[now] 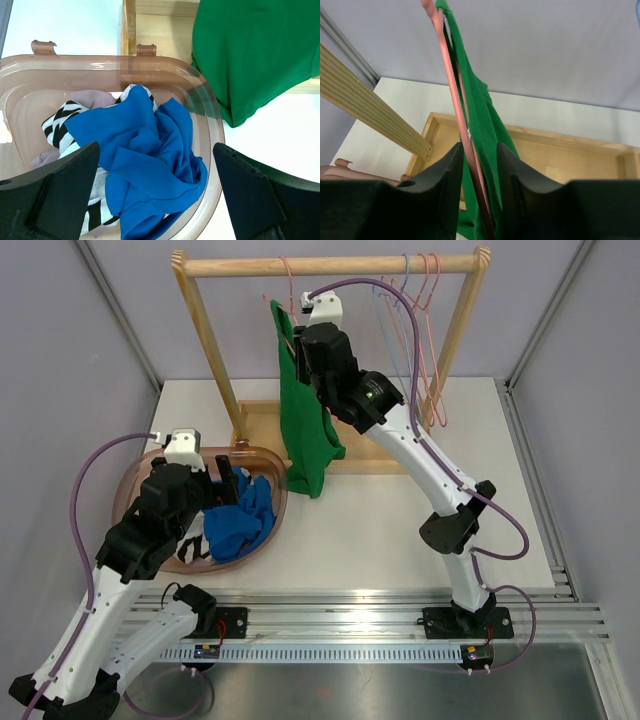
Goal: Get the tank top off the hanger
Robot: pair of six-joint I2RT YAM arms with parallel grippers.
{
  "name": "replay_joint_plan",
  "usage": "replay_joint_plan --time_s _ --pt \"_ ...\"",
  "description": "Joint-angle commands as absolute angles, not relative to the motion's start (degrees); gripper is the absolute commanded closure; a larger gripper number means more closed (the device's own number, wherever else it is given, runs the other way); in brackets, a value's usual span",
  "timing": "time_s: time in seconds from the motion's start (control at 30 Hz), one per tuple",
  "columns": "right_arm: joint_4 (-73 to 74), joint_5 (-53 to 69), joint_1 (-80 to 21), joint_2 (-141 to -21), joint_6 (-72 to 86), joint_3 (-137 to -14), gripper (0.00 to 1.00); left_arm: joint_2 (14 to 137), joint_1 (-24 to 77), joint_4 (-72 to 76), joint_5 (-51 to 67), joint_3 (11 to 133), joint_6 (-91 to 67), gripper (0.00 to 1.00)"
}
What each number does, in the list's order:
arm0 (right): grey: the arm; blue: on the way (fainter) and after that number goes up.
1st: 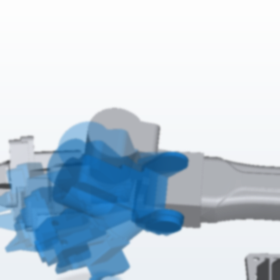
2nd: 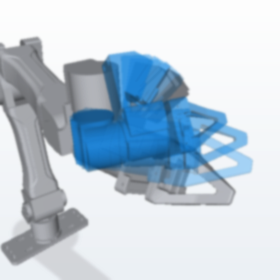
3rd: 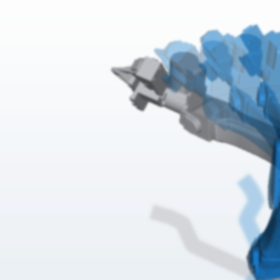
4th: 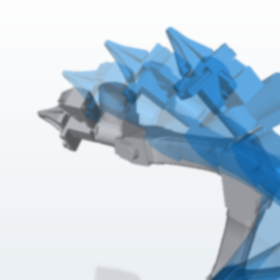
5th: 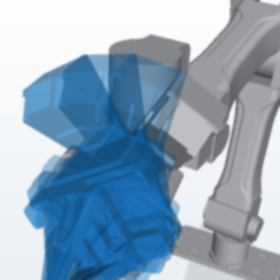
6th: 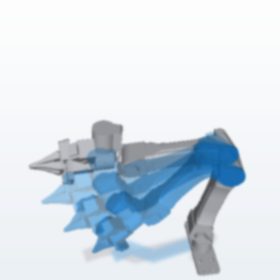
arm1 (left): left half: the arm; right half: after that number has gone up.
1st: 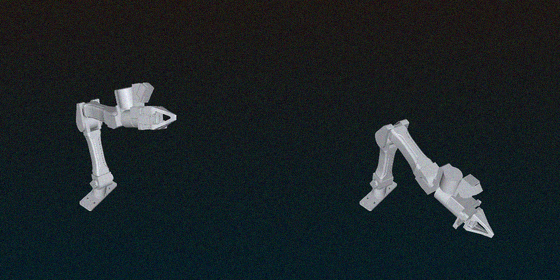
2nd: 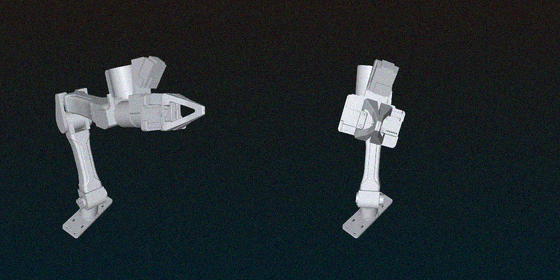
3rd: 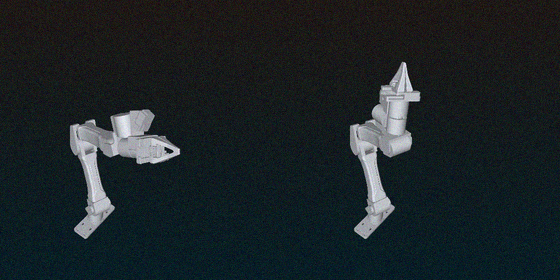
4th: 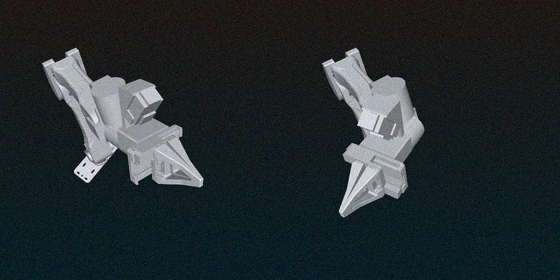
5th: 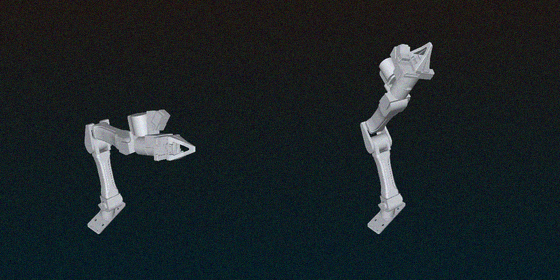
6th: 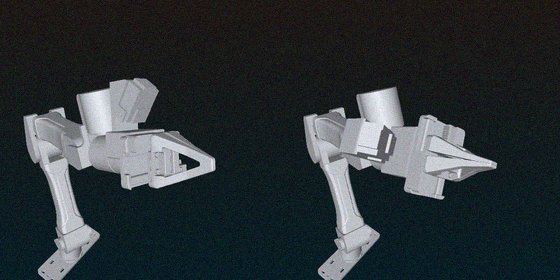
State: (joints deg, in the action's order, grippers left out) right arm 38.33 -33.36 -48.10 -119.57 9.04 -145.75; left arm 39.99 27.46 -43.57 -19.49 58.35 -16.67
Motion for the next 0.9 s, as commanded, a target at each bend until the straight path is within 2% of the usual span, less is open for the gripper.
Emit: replay_joint_plan --time_s 0.0,0.1,0.2,0.3,0.47,0.87 --pt "35.77 -32.96 -47.99 -116.45 7.47 -146.33 0.60 40.25 27.16 -40.69 -17.40 57.66 -15.64 0.01" --pt "36.91 -31.38 -47.72 -117.16 7.21 -148.18 0.76 40.43 27.16 -40.87 -17.05 57.66 -15.56 0.01" --pt "37.53 -30.68 -47.64 -117.68 6.68 -149.59 0.80 40.52 27.16 -40.87 -16.88 57.66 -15.56 0.01" --pt "37.36 -30.59 -47.64 -117.69 5.80 -150.12 0.96 40.52 27.16 -40.78 -16.70 57.66 -15.56 0.01" --pt "36.83 -29.80 -47.64 -116.72 4.22 -151.08 1.00 40.69 27.16 -40.78 -16.26 57.66 -15.47 0.01" --pt "34.28 -27.86 -47.64 -111.71 3.60 -149.77 1.00 40.78 27.16 -40.69 -16.26 57.57 -15.38 0.01"
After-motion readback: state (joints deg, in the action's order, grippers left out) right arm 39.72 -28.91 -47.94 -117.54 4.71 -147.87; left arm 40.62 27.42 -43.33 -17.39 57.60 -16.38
